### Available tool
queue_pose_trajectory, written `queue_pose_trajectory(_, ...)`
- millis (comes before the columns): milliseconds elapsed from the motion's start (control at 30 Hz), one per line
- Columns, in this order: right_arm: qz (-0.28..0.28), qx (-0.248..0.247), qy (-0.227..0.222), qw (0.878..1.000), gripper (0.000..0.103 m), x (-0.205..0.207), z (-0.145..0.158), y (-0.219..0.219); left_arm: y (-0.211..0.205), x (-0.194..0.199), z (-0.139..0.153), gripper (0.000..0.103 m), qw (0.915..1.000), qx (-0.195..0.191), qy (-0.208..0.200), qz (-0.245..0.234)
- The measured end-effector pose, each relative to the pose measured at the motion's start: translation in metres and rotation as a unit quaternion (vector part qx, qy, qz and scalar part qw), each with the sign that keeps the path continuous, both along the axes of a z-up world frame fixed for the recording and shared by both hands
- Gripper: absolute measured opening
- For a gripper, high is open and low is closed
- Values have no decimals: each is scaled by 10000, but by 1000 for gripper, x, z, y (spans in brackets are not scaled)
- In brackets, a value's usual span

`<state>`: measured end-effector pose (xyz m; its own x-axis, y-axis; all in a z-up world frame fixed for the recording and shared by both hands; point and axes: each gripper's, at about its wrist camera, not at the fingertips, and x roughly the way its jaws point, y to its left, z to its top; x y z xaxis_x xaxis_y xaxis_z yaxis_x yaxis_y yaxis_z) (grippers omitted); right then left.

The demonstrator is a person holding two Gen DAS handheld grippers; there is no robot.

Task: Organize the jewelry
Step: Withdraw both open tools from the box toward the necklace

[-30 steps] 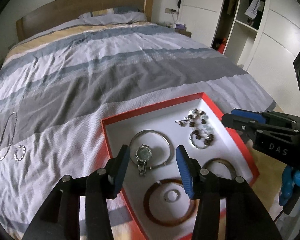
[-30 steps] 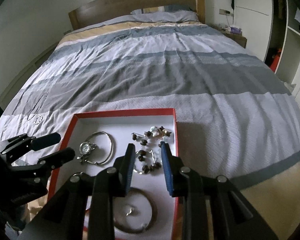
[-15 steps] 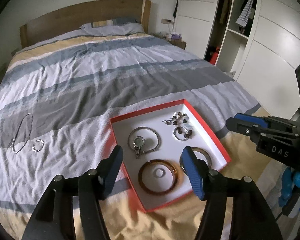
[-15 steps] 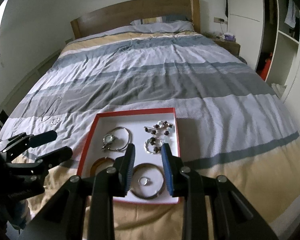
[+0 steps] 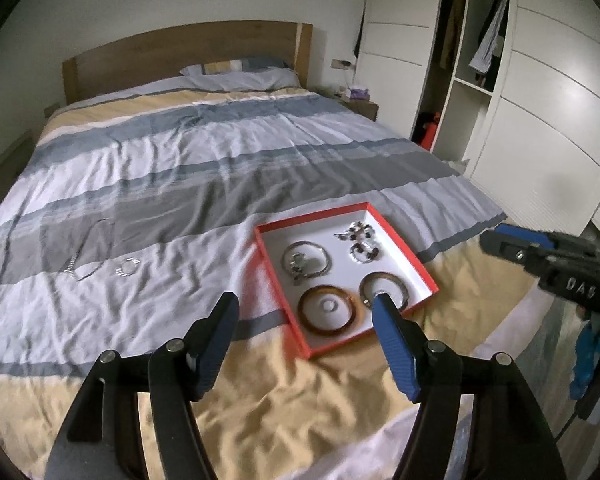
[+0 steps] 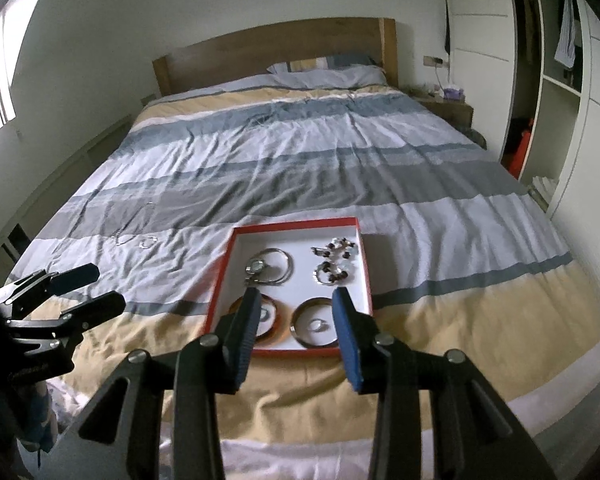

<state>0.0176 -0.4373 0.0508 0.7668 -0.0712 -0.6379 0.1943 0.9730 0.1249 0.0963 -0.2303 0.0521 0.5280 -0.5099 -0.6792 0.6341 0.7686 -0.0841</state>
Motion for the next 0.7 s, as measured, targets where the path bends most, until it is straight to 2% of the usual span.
queue_pose_trajectory(233, 206, -54, -309, 9993, 35, -22, 27, 41, 65, -19, 21, 69, 9985, 4, -236, 488)
queue_pose_trajectory(300, 287, -55, -375, 9989, 35, -27, 33, 55, 86, -24, 27, 73, 9966, -8, -337, 745)
queue_pose_trajectory(433, 454, -72, -434, 9980, 35, -36, 39, 79, 129, -38, 36, 74, 9920, -49, -442, 1184)
queue_pose_trajectory(700, 807, -107, -439, 9957, 35, -44, 44, 128, 190, -63, 40, 75, 9838, -81, -620, 1680)
